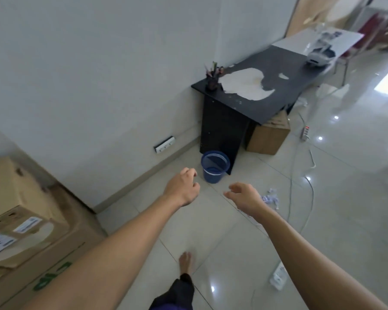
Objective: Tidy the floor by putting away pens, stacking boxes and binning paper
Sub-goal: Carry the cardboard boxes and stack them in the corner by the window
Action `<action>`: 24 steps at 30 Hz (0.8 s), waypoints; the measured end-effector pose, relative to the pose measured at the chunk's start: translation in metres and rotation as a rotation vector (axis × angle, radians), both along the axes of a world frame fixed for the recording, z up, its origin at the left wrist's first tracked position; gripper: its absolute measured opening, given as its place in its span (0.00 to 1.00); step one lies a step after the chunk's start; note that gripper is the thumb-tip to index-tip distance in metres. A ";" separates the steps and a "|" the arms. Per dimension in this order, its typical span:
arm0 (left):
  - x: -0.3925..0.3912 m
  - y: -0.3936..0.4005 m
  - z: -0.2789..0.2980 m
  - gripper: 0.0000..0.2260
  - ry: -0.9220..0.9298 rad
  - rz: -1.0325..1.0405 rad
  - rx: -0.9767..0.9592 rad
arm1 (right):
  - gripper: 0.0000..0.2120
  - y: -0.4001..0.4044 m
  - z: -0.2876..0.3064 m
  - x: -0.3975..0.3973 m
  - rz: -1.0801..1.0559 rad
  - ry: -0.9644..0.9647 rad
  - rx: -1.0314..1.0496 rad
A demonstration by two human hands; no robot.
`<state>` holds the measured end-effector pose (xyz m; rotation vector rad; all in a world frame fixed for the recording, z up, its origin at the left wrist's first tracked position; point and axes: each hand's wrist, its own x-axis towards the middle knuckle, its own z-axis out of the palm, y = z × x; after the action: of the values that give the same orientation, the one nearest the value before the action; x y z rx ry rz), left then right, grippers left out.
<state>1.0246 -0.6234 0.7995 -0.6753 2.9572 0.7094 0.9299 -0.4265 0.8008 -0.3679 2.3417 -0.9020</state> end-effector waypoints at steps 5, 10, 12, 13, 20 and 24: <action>-0.065 0.034 -0.017 0.16 -0.046 -0.080 0.023 | 0.25 0.039 -0.018 -0.044 -0.086 -0.045 -0.016; -0.145 0.057 -0.043 0.17 -0.097 -0.140 0.098 | 0.25 0.074 -0.036 -0.106 -0.177 -0.083 0.017; -0.186 0.071 -0.048 0.17 -0.121 -0.165 0.128 | 0.24 0.091 -0.036 -0.140 -0.223 -0.095 0.030; -0.199 0.075 -0.049 0.17 -0.131 -0.175 0.142 | 0.24 0.096 -0.033 -0.151 -0.236 -0.100 0.037; -0.310 0.124 -0.041 0.17 -0.132 -0.262 0.173 | 0.25 0.146 -0.031 -0.233 -0.391 -0.121 0.007; -0.379 0.154 -0.038 0.18 -0.146 -0.302 0.182 | 0.25 0.177 -0.035 -0.292 -0.463 -0.127 -0.012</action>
<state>0.6453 -0.4698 0.7612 -0.2475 2.7315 0.8448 0.6382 -0.2491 0.7657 0.2352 2.3415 -1.1119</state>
